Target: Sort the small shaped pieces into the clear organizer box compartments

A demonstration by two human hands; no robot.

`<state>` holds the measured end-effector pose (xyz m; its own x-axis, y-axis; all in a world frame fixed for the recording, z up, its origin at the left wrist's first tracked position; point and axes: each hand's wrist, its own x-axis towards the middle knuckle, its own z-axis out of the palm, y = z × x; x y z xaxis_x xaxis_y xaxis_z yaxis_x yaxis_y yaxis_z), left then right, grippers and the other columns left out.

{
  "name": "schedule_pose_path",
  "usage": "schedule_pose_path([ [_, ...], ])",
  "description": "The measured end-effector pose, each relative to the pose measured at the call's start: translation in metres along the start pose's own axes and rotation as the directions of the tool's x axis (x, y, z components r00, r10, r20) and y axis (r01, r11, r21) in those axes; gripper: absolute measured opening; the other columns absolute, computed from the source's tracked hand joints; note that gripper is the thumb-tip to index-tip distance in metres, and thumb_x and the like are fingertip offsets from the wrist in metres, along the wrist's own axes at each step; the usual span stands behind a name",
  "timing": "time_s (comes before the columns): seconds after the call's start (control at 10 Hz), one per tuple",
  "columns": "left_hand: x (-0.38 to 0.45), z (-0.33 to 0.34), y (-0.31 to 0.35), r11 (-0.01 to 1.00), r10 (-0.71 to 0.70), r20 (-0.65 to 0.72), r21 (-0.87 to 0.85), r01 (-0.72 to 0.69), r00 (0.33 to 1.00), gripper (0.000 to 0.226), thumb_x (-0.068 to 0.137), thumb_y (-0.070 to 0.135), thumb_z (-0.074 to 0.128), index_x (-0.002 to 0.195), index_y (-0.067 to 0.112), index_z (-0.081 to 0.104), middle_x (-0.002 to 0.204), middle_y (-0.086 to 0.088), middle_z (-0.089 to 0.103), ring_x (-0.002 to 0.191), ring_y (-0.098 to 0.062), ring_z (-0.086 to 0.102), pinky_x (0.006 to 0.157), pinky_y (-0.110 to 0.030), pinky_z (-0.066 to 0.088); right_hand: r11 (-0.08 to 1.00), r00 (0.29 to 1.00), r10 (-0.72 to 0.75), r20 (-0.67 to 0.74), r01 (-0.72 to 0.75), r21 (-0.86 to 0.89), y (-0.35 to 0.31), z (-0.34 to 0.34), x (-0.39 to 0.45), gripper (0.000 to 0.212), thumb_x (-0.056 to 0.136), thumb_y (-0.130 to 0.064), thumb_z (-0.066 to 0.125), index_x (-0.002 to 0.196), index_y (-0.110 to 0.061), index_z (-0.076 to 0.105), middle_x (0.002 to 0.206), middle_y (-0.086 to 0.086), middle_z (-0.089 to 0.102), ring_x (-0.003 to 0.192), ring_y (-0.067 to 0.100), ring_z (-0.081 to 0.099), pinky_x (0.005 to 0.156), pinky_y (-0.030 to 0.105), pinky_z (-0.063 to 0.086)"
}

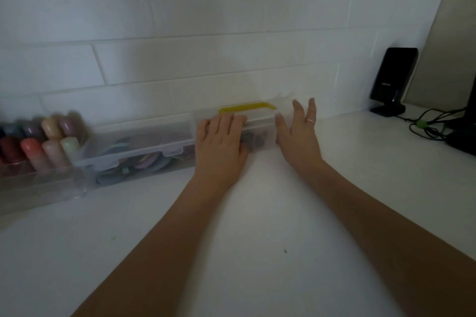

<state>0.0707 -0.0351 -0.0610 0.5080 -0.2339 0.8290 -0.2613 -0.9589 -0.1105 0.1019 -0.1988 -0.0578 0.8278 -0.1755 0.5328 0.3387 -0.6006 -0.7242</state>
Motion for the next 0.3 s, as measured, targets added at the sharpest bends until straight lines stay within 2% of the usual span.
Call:
schedule_pose_path([
  [0.1,0.001,-0.002,0.0,1.0,-0.014,0.004,-0.011,0.014,1.0,0.046,0.065,0.02,0.063,0.11,0.012,0.062,0.105,-0.008,0.064,0.096,-0.028,0.059,0.088,-0.037,0.031,0.993,0.994,-0.084,0.063,0.089,-0.077,0.006,-0.004,0.001,0.052,0.091,-0.044,0.045,0.137,-0.022,0.038,0.154,0.009,0.005,0.134,0.04,0.029,0.108,0.049,0.03],
  [0.2,0.002,-0.009,0.003,0.999,-0.025,0.065,-0.033,0.028,0.998,0.046,0.066,0.022,0.056,0.111,0.014,0.061,0.105,-0.007,0.064,0.096,-0.028,0.06,0.088,-0.037,0.03,0.983,0.984,-0.155,0.089,0.163,-0.089,0.002,-0.011,-0.007,0.041,0.093,-0.036,0.048,0.134,-0.033,0.043,0.154,0.013,0.004,0.141,0.038,0.008,0.112,0.051,0.021],
  [0.3,0.003,-0.011,0.001,0.993,-0.04,0.128,-0.102,0.053,0.991,0.051,0.066,0.025,0.05,0.114,0.012,0.062,0.112,-0.011,0.064,0.103,-0.031,0.061,0.09,-0.038,0.031,0.958,0.977,-0.185,0.109,0.204,-0.201,-0.006,-0.016,-0.013,0.046,0.095,-0.039,0.044,0.139,-0.043,0.031,0.157,0.007,-0.004,0.141,0.039,-0.007,0.113,0.057,0.003],
])
